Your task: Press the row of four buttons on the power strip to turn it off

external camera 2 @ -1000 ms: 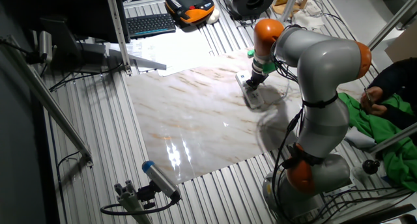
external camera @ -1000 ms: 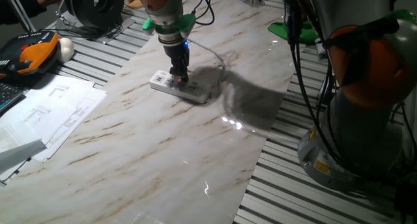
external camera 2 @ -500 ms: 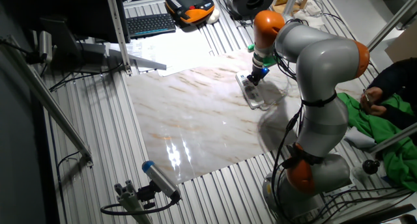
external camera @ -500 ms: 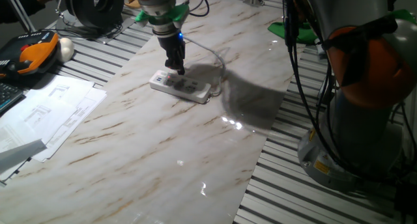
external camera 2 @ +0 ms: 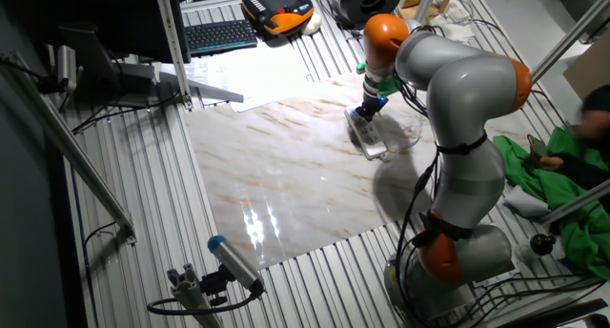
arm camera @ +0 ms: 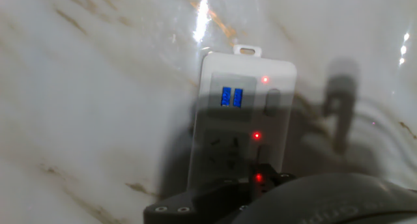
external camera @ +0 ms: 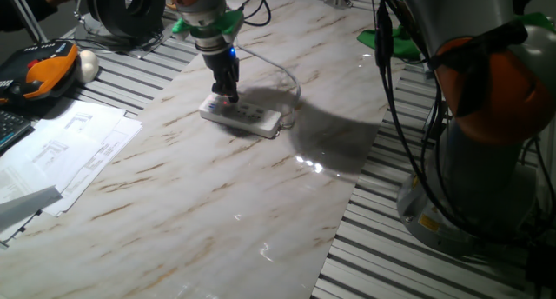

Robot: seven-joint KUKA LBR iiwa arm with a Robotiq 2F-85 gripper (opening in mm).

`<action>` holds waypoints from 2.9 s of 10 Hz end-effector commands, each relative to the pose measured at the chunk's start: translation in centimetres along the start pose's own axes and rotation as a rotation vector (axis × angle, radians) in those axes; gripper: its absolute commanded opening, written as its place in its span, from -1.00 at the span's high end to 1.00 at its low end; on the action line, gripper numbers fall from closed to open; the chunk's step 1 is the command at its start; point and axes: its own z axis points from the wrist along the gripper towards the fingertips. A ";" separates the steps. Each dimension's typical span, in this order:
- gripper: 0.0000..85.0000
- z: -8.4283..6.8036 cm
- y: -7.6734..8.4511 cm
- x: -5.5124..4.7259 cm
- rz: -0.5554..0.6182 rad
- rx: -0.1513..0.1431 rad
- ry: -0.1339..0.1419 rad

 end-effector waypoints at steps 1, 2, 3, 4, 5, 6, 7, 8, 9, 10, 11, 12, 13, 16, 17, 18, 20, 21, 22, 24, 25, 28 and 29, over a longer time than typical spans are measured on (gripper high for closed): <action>1.00 0.1 -0.1 -0.2 -0.004 -0.003 0.000; 1.00 0.3 -0.2 -0.3 -0.006 -0.004 -0.002; 1.00 0.5 -0.1 -0.4 -0.006 -0.007 -0.003; 1.00 0.8 -0.1 -0.4 -0.008 -0.011 -0.005; 1.00 1.2 -0.2 -0.5 -0.012 -0.012 -0.008; 1.00 1.4 -0.2 -0.5 -0.014 -0.017 -0.008; 1.00 1.5 -0.2 -0.5 -0.014 -0.018 -0.008; 1.00 1.0 -0.2 -0.6 -0.014 -0.020 0.000; 1.00 -0.2 -0.6 -0.9 -0.015 -0.021 0.020; 1.00 -0.9 -1.0 -1.4 -0.024 -0.014 0.026; 1.00 -1.0 -1.0 -1.9 -0.025 -0.005 0.023; 1.00 -0.8 -0.8 -2.3 -0.025 -0.001 0.019; 1.00 -0.6 -0.7 -2.6 -0.022 -0.002 0.017; 1.00 -0.4 -0.7 -3.4 -0.021 -0.006 0.013; 1.00 -0.5 -0.5 -4.2 -0.018 -0.003 0.014; 1.00 -0.5 -0.5 -4.7 -0.018 -0.002 0.009; 1.00 -0.3 -0.7 -4.7 -0.017 0.001 0.005; 1.00 -0.1 -1.2 -4.3 -0.021 -0.005 0.003; 1.00 0.1 -1.3 -4.2 -0.025 -0.006 0.001; 1.00 0.3 -1.2 -4.3 -0.025 -0.007 0.002; 1.00 0.6 -1.1 -4.5 -0.025 -0.006 -0.001; 1.00 -0.4 -1.0 -4.4 -0.020 -0.022 0.019; 1.00 -2.6 -0.9 -4.0 -0.015 -0.008 0.040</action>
